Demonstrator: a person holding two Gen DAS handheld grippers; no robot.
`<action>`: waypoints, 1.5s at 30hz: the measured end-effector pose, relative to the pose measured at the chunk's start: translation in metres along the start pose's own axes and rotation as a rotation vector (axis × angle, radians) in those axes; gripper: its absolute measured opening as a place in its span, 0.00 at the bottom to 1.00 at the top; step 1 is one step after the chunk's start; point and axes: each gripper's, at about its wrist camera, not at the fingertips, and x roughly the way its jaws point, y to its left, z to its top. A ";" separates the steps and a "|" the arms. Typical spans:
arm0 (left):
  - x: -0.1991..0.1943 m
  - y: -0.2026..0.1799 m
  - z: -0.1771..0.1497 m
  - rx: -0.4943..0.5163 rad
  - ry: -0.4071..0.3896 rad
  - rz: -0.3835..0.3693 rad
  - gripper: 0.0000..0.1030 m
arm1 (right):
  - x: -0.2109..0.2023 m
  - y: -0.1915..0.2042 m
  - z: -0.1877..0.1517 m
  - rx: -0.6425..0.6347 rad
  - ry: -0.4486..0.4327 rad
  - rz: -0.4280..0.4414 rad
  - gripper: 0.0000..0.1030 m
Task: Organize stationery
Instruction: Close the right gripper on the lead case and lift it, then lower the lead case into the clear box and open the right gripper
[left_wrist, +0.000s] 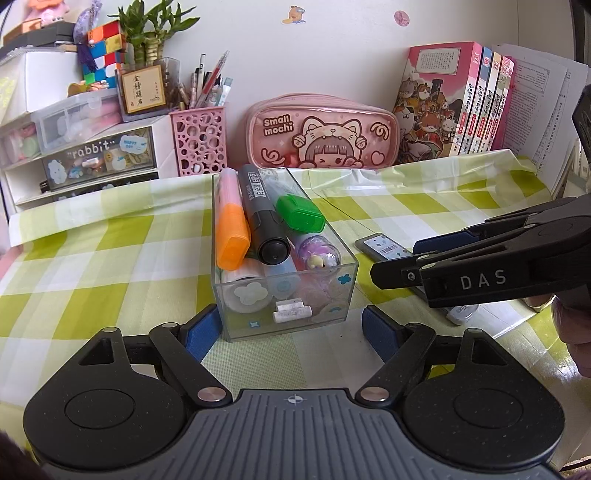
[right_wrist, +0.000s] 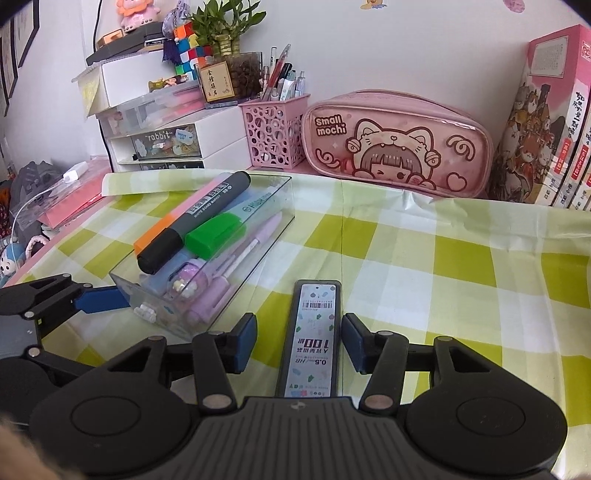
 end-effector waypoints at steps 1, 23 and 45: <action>0.000 0.000 0.000 0.000 0.000 0.000 0.78 | -0.001 0.000 -0.002 -0.002 -0.009 -0.011 0.45; 0.000 0.000 0.000 0.000 0.000 0.000 0.78 | -0.015 -0.001 0.006 0.115 0.021 0.048 0.32; 0.000 0.000 0.000 -0.001 0.000 0.000 0.78 | -0.011 -0.031 0.005 0.289 0.017 0.152 0.34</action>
